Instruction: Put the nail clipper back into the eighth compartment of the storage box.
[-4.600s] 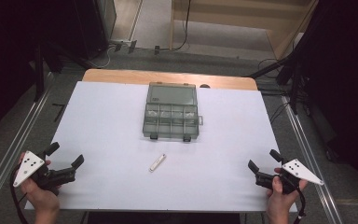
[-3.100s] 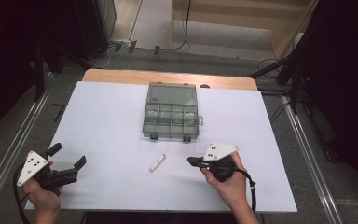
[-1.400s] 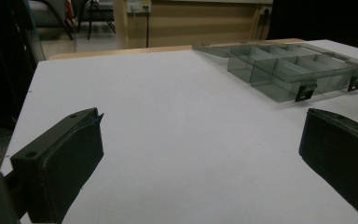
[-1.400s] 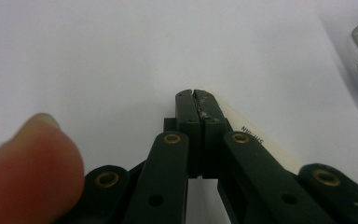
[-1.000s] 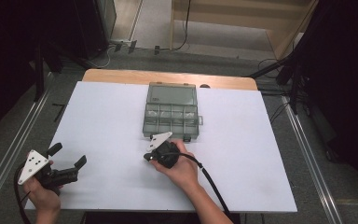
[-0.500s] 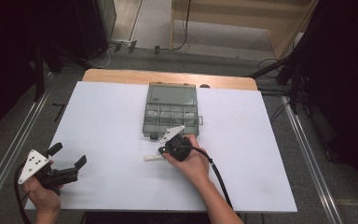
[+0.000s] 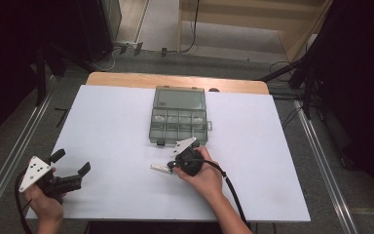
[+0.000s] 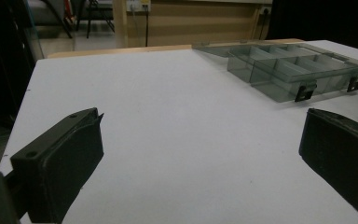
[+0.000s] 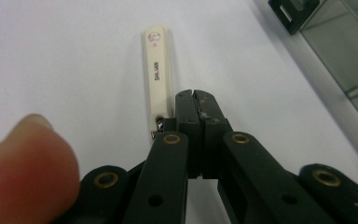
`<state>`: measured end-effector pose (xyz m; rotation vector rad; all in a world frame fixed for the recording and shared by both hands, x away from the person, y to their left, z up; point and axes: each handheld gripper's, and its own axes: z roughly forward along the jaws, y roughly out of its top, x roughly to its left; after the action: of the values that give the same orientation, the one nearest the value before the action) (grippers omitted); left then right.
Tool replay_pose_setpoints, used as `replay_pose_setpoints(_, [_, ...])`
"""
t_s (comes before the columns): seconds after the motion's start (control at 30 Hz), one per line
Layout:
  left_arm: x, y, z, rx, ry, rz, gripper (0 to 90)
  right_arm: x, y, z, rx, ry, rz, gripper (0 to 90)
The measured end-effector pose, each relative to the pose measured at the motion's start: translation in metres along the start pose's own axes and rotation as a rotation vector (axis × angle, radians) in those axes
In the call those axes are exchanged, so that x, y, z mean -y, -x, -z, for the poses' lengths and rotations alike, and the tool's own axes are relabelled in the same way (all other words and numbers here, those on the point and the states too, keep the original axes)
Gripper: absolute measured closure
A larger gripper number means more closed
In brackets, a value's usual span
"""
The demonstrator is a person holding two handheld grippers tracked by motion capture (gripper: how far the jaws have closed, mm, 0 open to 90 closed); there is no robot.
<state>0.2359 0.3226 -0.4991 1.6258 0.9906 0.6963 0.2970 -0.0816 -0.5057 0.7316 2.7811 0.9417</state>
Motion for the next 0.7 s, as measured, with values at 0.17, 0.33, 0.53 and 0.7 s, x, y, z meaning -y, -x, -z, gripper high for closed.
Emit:
replay_pose_setpoints(0.17, [0.0, 0.0, 0.0, 0.001, 0.0, 0.001, 0.0, -0.003, -0.001, 0.007, 0.038, -0.012, -0.032, 56.6])
replay_pose_setpoints(0.33, [0.0, 0.0, 0.0, 0.001, 0.0, 0.0, 0.0, -0.009, -0.003, 0.015, -0.02, -0.028, -0.069, 13.1])
replay_pose_setpoints(0.53, [0.0, 0.0, 0.0, 0.001, -0.001, 0.0, 0.0, -0.016, -0.015, 0.013, 0.001, -0.051, -0.071, 14.1])
replay_pose_setpoints(0.7, [0.0, 0.0, 0.0, 0.002, -0.001, 0.0, 0.0, -0.018, -0.02, 0.011, 0.025, -0.047, -0.046, 34.0])
